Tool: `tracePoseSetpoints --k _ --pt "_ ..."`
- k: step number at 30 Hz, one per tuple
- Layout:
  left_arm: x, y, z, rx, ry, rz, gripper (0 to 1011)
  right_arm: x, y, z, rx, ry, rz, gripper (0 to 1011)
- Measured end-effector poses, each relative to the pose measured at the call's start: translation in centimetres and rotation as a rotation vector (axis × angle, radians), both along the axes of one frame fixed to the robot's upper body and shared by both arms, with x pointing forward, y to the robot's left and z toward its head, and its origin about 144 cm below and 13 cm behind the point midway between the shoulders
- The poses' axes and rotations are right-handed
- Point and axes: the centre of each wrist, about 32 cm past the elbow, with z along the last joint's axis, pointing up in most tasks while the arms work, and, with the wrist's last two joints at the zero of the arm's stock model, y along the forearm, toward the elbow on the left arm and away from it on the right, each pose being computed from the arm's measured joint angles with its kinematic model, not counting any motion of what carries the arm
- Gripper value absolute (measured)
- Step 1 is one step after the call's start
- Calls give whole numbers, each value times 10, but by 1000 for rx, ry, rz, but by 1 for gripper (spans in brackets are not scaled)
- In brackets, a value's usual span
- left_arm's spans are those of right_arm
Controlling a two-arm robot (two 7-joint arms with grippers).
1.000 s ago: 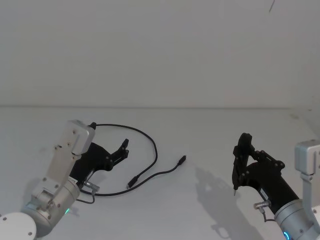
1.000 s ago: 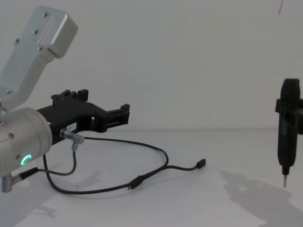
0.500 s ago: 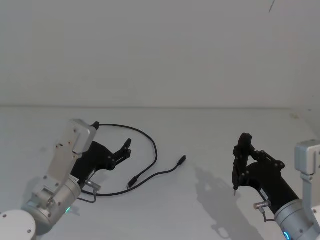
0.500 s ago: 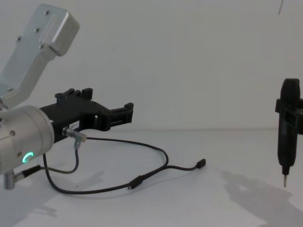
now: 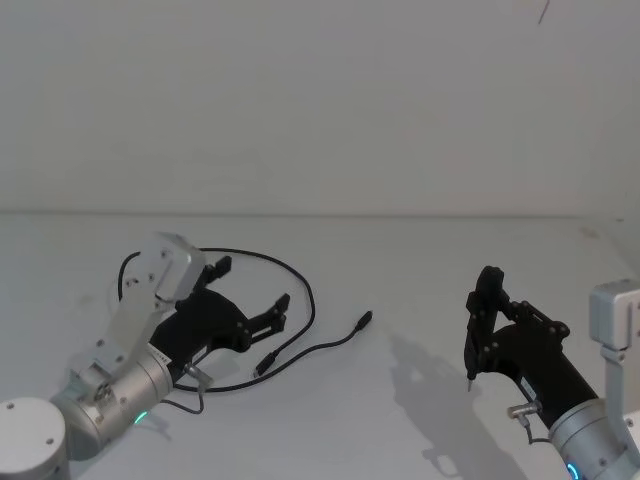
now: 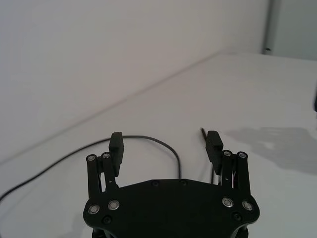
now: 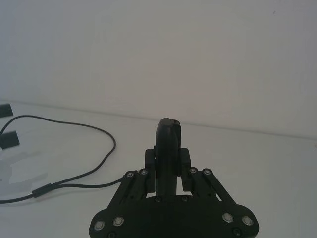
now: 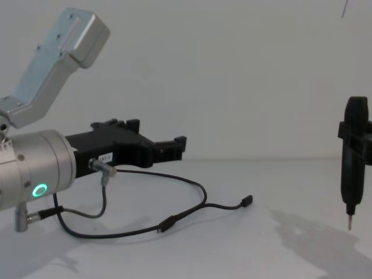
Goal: Pick up the data cable with the one hand.
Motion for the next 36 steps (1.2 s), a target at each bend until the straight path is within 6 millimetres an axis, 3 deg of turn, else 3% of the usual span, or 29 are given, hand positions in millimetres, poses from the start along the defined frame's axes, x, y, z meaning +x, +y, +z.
tracePoseSetpoints --k 25,36 --pt "33 14 26 249 198 -301 1001 0 0 0 0 0 0 279" --pt "50 15 25 317 264 -375 1001 0 0 0 0 0 0 279"
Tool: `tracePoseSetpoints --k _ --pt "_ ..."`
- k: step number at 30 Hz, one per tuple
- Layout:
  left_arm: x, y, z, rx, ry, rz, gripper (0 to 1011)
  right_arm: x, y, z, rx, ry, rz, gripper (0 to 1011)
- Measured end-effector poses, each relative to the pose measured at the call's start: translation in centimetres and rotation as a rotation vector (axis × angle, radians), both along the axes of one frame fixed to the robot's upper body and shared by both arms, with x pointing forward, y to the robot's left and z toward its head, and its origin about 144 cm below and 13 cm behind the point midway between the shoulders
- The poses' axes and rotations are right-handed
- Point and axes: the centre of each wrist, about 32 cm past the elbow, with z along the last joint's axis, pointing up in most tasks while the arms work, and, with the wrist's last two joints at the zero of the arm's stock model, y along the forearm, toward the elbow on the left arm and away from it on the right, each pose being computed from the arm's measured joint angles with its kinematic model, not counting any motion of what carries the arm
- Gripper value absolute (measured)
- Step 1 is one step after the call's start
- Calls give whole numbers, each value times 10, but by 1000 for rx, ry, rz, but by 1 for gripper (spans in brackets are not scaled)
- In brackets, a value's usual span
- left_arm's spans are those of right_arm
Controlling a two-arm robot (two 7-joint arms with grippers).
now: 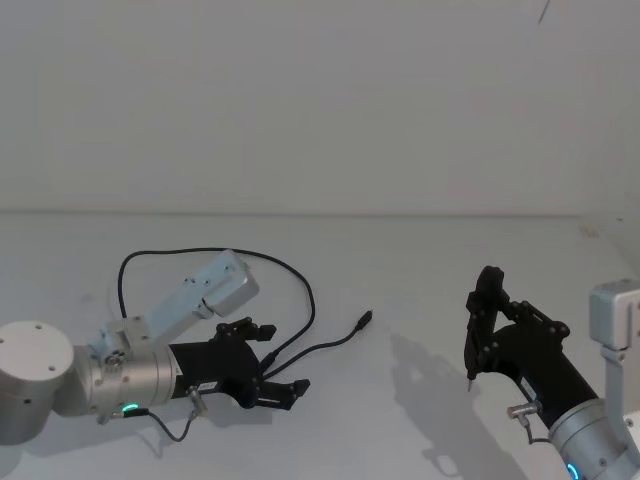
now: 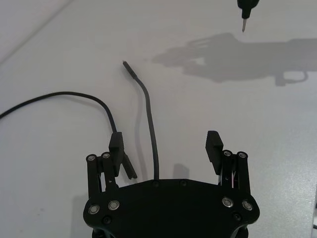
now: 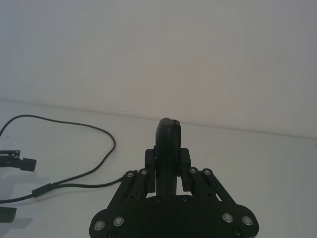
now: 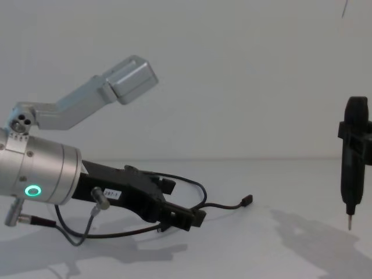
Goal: Pick up the data cable with the one hand.
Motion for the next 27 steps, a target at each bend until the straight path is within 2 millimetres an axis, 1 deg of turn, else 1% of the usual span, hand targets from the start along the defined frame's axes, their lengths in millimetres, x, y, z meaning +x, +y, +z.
tracePoseSetpoints --k 12,27 --pt "11 -8 -9 9 21 0 1001 0 0 0 0 0 0 279" --pt "27 -23 -23 -12 8 22 998 0 0 0 0 0 0 279"
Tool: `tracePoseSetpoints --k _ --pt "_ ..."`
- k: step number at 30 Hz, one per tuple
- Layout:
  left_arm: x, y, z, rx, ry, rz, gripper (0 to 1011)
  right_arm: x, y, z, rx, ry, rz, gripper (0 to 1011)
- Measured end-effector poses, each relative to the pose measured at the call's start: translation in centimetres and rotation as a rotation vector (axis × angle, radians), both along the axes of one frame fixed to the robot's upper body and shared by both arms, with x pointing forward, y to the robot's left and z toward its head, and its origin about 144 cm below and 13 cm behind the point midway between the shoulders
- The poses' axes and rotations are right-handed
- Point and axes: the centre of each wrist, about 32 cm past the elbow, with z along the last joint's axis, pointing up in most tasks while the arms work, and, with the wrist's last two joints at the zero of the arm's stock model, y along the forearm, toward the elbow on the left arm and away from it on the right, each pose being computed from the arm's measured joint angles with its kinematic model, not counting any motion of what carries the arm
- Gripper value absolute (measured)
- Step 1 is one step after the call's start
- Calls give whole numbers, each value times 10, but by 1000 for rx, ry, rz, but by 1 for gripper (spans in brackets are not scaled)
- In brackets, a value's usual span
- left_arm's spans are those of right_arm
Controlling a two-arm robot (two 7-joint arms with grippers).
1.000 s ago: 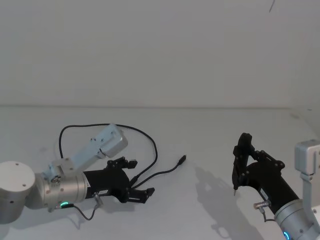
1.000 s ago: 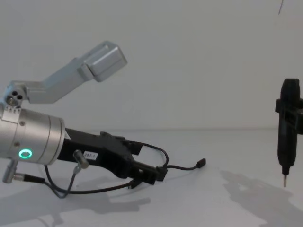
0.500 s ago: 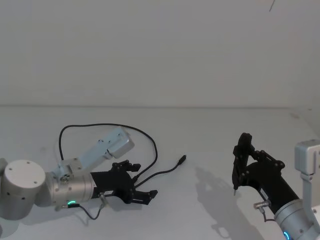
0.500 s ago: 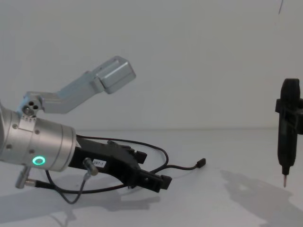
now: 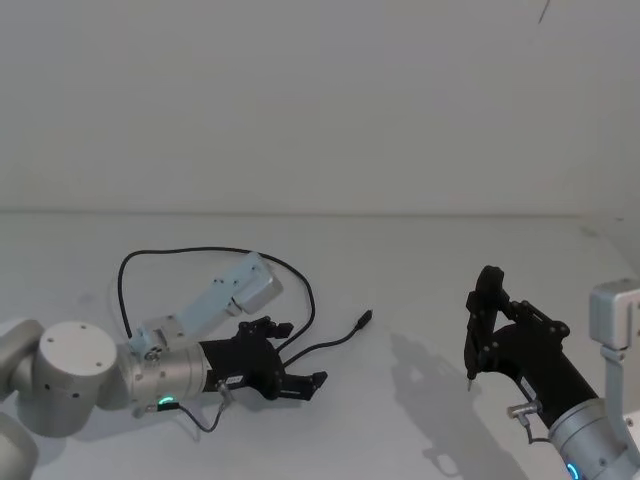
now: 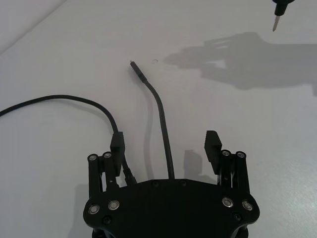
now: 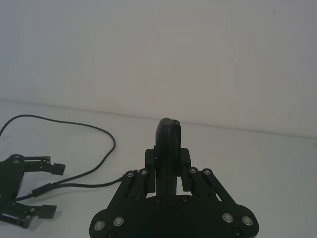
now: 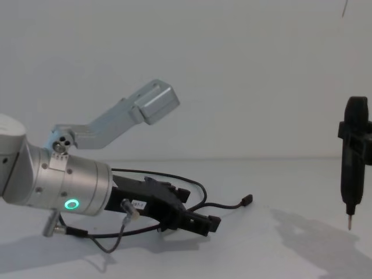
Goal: Pick up the data cable with the one hand.
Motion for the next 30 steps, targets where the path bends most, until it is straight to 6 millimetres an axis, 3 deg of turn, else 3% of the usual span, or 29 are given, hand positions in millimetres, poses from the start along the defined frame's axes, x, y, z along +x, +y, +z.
tracePoseSetpoints --k 10,16,17,30 --pt "8 -6 -6 -9 5 -3 789 0 0 0 0 0 0 279" --pt "11 -9 -7 -16 5 1 598 0 0 0 0 0 0 279" --pt "11 -9 -7 -18 6 4 528 0 0 0 0 0 0 279" --pt "13 -13 -8 -32 13 9 132 0 0 0 0 0 0 279"
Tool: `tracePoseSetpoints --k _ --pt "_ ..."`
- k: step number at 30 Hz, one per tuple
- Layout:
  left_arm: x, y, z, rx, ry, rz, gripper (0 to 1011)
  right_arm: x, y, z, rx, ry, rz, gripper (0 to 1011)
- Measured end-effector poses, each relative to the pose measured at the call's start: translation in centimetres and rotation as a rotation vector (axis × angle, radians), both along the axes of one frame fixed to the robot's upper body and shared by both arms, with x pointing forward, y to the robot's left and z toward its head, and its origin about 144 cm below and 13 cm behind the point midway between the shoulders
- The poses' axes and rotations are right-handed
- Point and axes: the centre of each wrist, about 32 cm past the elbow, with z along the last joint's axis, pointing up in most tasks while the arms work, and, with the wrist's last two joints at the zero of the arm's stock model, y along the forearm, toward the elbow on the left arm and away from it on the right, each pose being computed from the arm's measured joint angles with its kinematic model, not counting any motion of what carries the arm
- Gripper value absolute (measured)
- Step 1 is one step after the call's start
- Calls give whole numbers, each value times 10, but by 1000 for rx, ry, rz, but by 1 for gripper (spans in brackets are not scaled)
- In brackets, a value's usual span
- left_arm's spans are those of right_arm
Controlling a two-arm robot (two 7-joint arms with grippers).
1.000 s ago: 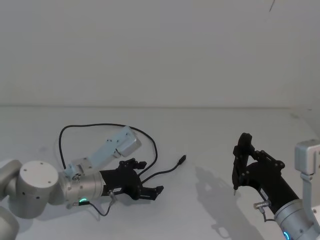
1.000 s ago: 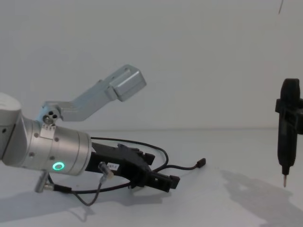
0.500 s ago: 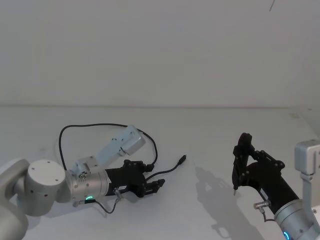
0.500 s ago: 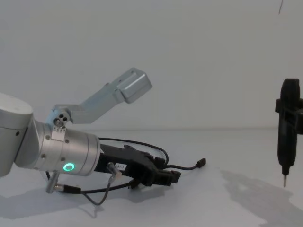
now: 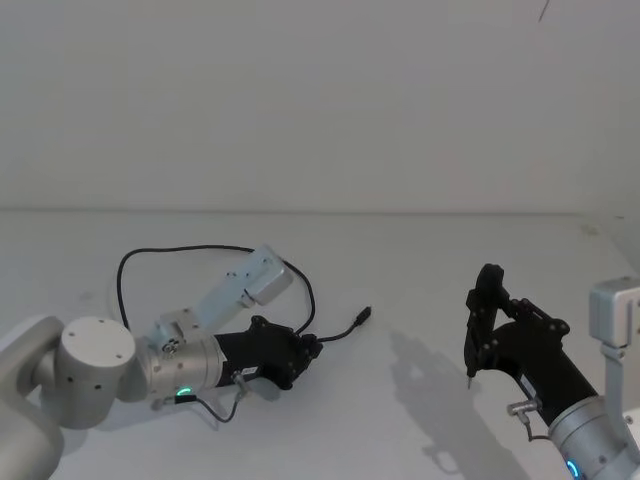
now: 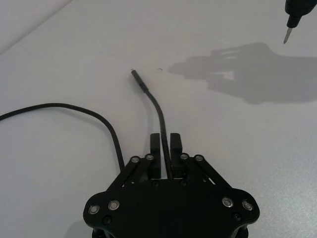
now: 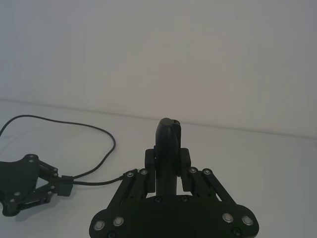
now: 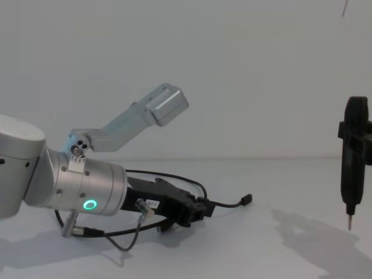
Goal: Pick up the data cable with the one hand.
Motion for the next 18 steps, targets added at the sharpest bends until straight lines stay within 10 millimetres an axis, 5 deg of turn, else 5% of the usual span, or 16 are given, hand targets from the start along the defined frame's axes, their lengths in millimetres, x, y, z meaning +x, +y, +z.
tracePoseSetpoints --k 5,18 --pt "0 -1 0 -5 4 -1 40 0 0 0 0 0 0 279" --pt "0 7 17 -34 4 -53 40 0 0 0 0 0 0 279"
